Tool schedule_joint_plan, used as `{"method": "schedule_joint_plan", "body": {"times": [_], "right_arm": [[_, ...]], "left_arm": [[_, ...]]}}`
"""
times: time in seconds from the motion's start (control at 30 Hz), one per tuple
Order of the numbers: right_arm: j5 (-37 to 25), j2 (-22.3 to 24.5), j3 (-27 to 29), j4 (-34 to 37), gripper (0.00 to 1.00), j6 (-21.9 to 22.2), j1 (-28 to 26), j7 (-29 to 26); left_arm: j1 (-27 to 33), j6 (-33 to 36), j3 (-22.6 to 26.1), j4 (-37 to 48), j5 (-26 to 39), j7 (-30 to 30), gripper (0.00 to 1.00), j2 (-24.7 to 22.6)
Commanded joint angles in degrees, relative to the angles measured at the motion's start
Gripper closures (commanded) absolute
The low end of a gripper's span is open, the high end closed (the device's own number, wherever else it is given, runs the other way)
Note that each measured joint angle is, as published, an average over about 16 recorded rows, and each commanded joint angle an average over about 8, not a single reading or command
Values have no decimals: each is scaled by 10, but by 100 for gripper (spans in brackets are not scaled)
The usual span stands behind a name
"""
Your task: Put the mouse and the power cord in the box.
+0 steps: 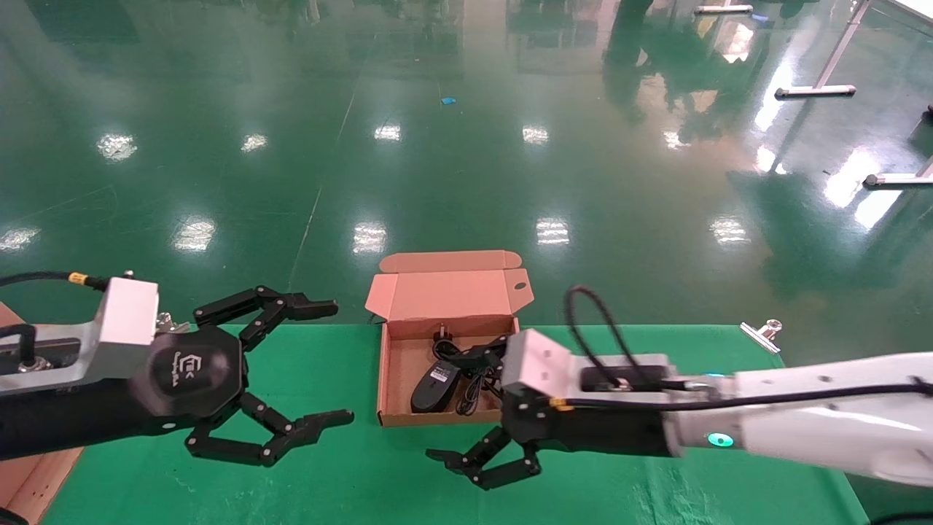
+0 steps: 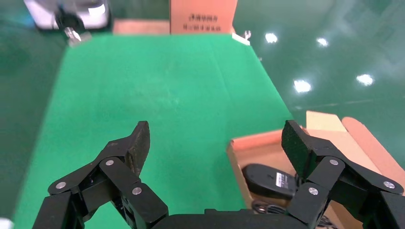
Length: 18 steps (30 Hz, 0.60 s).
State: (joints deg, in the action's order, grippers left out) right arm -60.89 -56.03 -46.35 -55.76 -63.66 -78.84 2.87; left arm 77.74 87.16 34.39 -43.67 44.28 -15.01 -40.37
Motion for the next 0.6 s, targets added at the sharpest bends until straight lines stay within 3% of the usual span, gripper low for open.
{"method": "schedule_joint_plan", "body": {"times": [0.03, 0.6], "right_arm": [[13, 14, 21, -12, 0, -15, 12, -9], [124, 137, 198, -117, 0, -144, 113, -89]], "left_arm": [[-11, -1, -12, -20, -2, 17, 0, 4], [-103, -9, -117, -190, -15, 164, 0, 34]]}}
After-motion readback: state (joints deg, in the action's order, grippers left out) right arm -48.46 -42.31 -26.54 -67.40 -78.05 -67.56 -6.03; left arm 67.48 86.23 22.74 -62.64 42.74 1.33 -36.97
